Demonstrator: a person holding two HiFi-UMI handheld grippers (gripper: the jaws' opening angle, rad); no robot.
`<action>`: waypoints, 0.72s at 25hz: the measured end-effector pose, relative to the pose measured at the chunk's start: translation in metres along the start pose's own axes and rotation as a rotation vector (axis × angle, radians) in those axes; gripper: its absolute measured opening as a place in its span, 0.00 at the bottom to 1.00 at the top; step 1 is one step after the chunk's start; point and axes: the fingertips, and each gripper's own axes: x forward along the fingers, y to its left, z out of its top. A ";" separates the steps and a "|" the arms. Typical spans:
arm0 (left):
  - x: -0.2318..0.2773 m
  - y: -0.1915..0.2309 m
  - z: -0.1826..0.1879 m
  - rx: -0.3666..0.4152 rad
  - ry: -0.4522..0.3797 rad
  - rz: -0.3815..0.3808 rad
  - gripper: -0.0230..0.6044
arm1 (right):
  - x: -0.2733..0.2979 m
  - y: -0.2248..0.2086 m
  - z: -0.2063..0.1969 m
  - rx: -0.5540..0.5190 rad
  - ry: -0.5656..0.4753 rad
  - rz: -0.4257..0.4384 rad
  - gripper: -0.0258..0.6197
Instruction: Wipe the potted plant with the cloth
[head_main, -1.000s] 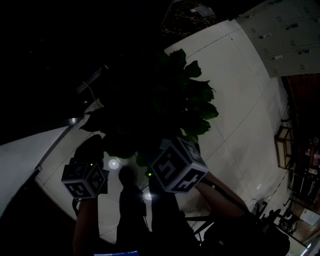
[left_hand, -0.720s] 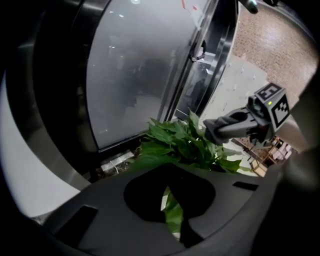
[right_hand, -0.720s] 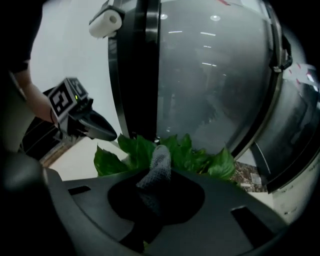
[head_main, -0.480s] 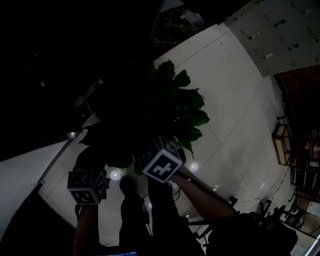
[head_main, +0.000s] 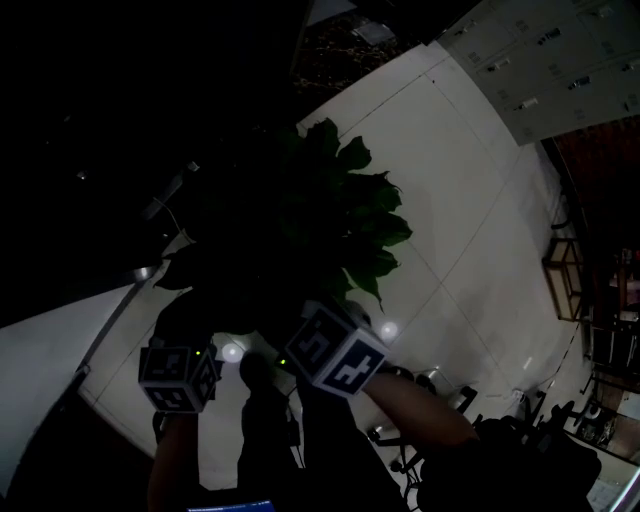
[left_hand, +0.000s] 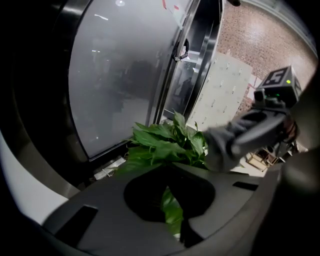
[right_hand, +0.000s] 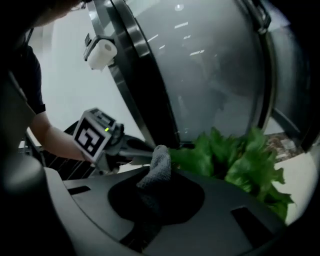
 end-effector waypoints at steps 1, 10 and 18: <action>0.000 -0.001 0.000 -0.004 -0.001 -0.001 0.02 | -0.004 -0.015 0.007 0.007 -0.028 -0.050 0.09; 0.000 0.000 -0.019 -0.003 0.044 0.012 0.02 | 0.057 -0.053 -0.016 0.026 0.088 -0.139 0.09; -0.006 -0.001 0.004 -0.003 -0.005 0.019 0.02 | 0.044 0.013 -0.020 0.039 0.091 0.063 0.09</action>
